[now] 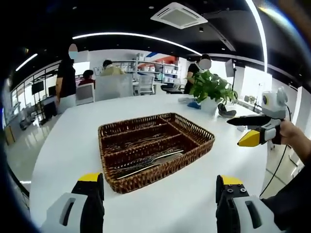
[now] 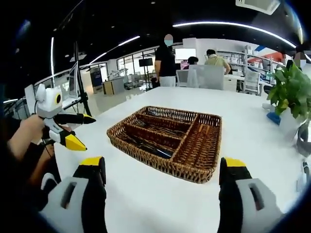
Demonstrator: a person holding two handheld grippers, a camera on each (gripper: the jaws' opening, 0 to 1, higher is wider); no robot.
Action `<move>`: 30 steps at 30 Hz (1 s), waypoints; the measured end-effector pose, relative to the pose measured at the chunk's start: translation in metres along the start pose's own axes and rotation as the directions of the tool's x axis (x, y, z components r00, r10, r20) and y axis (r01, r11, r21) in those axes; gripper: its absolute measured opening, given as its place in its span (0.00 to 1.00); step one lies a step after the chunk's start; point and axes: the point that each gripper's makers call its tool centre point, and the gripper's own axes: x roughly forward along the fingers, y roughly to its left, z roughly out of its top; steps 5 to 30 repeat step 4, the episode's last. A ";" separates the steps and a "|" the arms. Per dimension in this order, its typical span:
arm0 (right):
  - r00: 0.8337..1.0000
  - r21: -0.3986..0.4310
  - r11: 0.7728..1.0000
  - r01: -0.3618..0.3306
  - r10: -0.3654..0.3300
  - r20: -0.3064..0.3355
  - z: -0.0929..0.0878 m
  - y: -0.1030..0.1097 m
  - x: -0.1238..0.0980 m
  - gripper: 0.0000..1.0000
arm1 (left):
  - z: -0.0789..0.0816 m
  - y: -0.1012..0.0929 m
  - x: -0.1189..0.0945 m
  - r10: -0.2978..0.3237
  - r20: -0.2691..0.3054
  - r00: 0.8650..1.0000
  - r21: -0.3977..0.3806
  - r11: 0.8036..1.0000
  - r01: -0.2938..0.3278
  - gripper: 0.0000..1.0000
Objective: Arrange the knives, forks, and spoons in their matching storage slots by inserting each utensil handle-first until every utensil is classified and aligned in the correct compartment
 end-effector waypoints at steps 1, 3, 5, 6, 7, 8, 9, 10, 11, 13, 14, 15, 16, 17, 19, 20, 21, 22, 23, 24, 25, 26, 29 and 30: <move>1.000 -0.002 1.000 0.001 -0.001 0.000 0.000 0.000 0.000 0.99 | 0.000 0.000 0.000 0.001 0.000 1.000 -0.001 1.000 -0.001 1.00; 1.000 -0.004 1.000 0.005 -0.005 -0.006 0.000 -0.001 0.000 0.99 | 0.001 -0.001 0.000 0.000 0.003 1.000 -0.003 1.000 0.000 1.00; 1.000 -0.005 1.000 0.009 -0.009 -0.008 -0.001 -0.001 0.000 0.99 | 0.001 -0.001 -0.001 -0.001 0.005 1.000 -0.001 1.000 0.001 1.00; 1.000 -0.005 1.000 0.009 -0.009 -0.008 -0.001 -0.001 0.000 0.99 | 0.001 -0.001 -0.001 -0.001 0.005 1.000 -0.001 1.000 0.001 1.00; 1.000 -0.005 1.000 0.009 -0.009 -0.008 -0.001 -0.001 0.000 0.99 | 0.001 -0.001 -0.001 -0.001 0.005 1.000 -0.001 1.000 0.001 1.00; 1.000 -0.005 1.000 0.009 -0.009 -0.008 -0.001 -0.001 0.000 0.99 | 0.001 -0.001 -0.001 -0.001 0.005 1.000 -0.001 1.000 0.001 1.00; 1.000 -0.005 1.000 0.009 -0.009 -0.008 -0.001 -0.001 0.000 0.99 | 0.001 -0.001 -0.001 -0.001 0.005 1.000 -0.001 1.000 0.001 1.00; 1.000 -0.005 1.000 0.009 -0.009 -0.008 -0.001 -0.001 0.000 0.99 | 0.001 -0.001 -0.001 -0.001 0.005 1.000 -0.001 1.000 0.001 1.00; 1.000 -0.005 1.000 0.009 -0.009 -0.008 -0.001 -0.001 0.000 0.99 | 0.001 -0.001 -0.001 -0.001 0.005 1.000 -0.001 1.000 0.001 1.00; 1.000 -0.005 1.000 0.009 -0.009 -0.008 -0.001 -0.001 0.000 0.99 | 0.001 -0.001 -0.001 -0.001 0.005 1.000 -0.001 1.000 0.001 1.00; 1.000 -0.005 1.000 0.009 -0.009 -0.008 -0.001 -0.001 0.000 0.99 | 0.001 -0.001 -0.001 -0.001 0.005 1.000 -0.001 1.000 0.001 1.00; 1.000 -0.005 1.000 0.009 -0.009 -0.008 -0.001 -0.001 0.000 0.99 | 0.001 -0.001 -0.001 -0.001 0.005 1.000 -0.001 1.000 0.001 1.00; 1.000 -0.005 1.000 0.009 -0.009 -0.008 -0.001 -0.001 0.000 0.99 | 0.001 -0.001 -0.001 -0.001 0.005 1.000 -0.001 1.000 0.001 1.00; 1.000 -0.005 1.000 0.009 -0.009 -0.008 -0.001 -0.001 0.000 0.99 | 0.001 -0.001 -0.001 -0.001 0.005 1.000 -0.001 1.000 0.001 1.00; 1.000 -0.005 1.000 0.009 -0.009 -0.008 -0.001 -0.001 0.000 0.99 | 0.001 -0.001 -0.001 -0.001 0.005 1.000 -0.001 1.000 0.001 1.00; 1.000 -0.005 1.000 0.009 -0.009 -0.008 -0.001 -0.001 0.000 0.99 | 0.001 -0.001 -0.001 -0.001 0.005 1.000 -0.001 1.000 0.001 1.00; 1.000 -0.005 1.000 0.009 -0.009 -0.008 -0.001 -0.001 0.000 0.99 | 0.001 -0.001 -0.001 -0.001 0.005 1.000 -0.001 1.000 0.001 1.00; 1.000 -0.005 1.000 0.009 -0.009 -0.008 -0.001 -0.001 0.000 0.99 | 0.001 -0.001 -0.001 -0.001 0.005 1.000 -0.001 1.000 0.001 1.00; 1.000 -0.005 1.000 0.009 -0.009 -0.008 -0.001 -0.001 0.000 0.99 | 0.001 -0.001 -0.001 -0.001 0.005 1.000 -0.001 1.000 0.001 1.00; 1.000 -0.005 1.000 0.009 -0.009 -0.008 -0.001 -0.001 0.000 0.99 | 0.001 -0.001 -0.001 -0.001 0.005 1.000 -0.001 1.000 0.001 1.00; 1.000 -0.005 1.000 0.009 -0.009 -0.008 -0.001 -0.001 0.000 0.99 | 0.001 -0.001 -0.001 -0.001 0.005 1.000 -0.001 1.000 0.001 1.00; 1.000 -0.005 1.000 0.009 -0.009 -0.008 -0.001 -0.001 0.000 0.99 | 0.001 -0.001 -0.001 -0.001 0.005 1.000 -0.001 1.000 0.001 1.00; 1.000 -0.005 1.000 0.009 -0.009 -0.008 -0.001 -0.001 0.000 0.99 | 0.001 -0.001 -0.001 -0.001 0.005 1.000 -0.001 1.000 0.001 1.00; 1.000 -0.005 1.000 0.009 -0.009 -0.008 -0.001 -0.001 0.000 0.99 | 0.001 -0.001 -0.001 -0.001 0.005 1.000 -0.001 1.000 0.001 1.00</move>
